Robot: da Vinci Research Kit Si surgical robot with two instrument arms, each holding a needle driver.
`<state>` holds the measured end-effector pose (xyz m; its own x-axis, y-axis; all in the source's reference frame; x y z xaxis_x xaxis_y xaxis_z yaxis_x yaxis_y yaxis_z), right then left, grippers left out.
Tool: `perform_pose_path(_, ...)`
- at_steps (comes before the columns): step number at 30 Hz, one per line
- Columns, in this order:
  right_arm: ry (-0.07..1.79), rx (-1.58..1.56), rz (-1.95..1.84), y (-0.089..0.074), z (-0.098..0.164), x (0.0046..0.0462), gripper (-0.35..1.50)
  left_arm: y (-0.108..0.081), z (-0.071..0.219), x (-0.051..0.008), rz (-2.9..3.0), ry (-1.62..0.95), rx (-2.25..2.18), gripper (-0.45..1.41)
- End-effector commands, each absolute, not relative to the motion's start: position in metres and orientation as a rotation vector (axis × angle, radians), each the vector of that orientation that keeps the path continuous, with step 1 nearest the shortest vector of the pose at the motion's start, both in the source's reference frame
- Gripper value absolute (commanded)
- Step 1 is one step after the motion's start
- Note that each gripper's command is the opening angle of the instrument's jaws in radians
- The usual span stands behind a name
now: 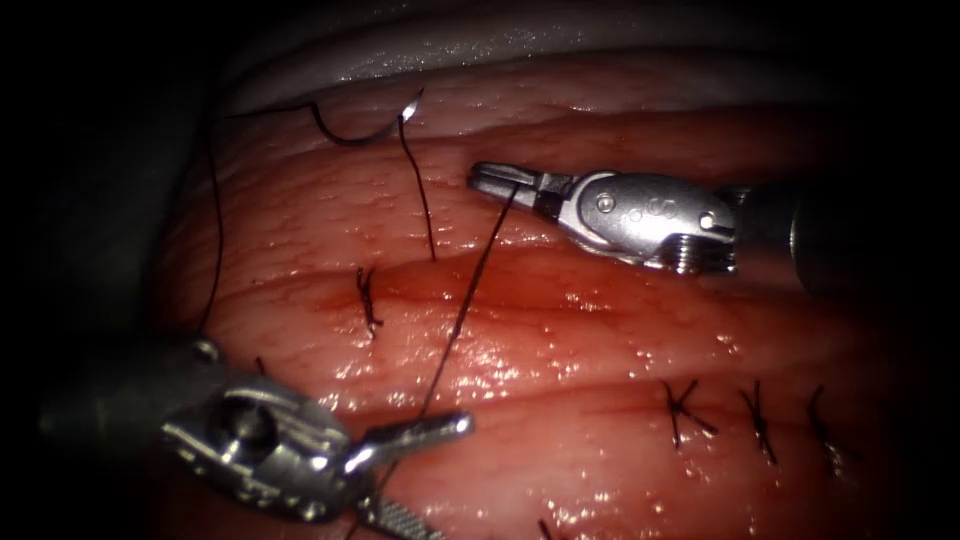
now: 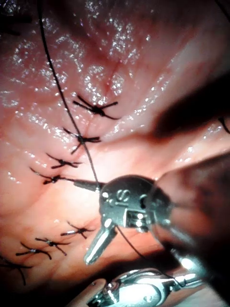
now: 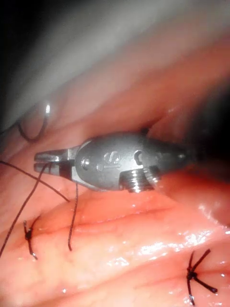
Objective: Wound Closure
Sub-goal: Grasp a longer length of suture with the left gripper, using the right gripper to help.
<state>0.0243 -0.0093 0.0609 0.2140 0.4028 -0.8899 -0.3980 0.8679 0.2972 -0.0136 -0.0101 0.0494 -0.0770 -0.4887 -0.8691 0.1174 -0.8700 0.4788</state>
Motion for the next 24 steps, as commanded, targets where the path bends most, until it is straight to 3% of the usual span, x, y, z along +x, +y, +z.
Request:
perform_pose_path(1, 1.239, 0.005, 0.555, -0.0092, 0.0612, 0.025, -0.35, -0.01, 0.05, -0.0141, -2.0, -0.401, 1.795, 0.84)
perform_pose_path(10, 1.241, 0.008, 0.555, -0.0095, 0.0605, 0.0251, -0.35, -0.0099, 0.0514, -0.0122, -2.042, -0.411, 1.753, 0.79)
perform_pose_path(16, 1.241, 0.008, 0.556, -0.0095, 0.0605, 0.0252, -0.35, -0.0108, 0.0513, -0.0123, -2.043, -0.416, 1.745, 0.52)
perform_pose_path(24, 1.241, 0.007, 0.556, -0.0095, 0.0606, 0.0252, -0.35, -0.0116, 0.0501, -0.0127, -2.005, -0.412, 1.774, 0.64)
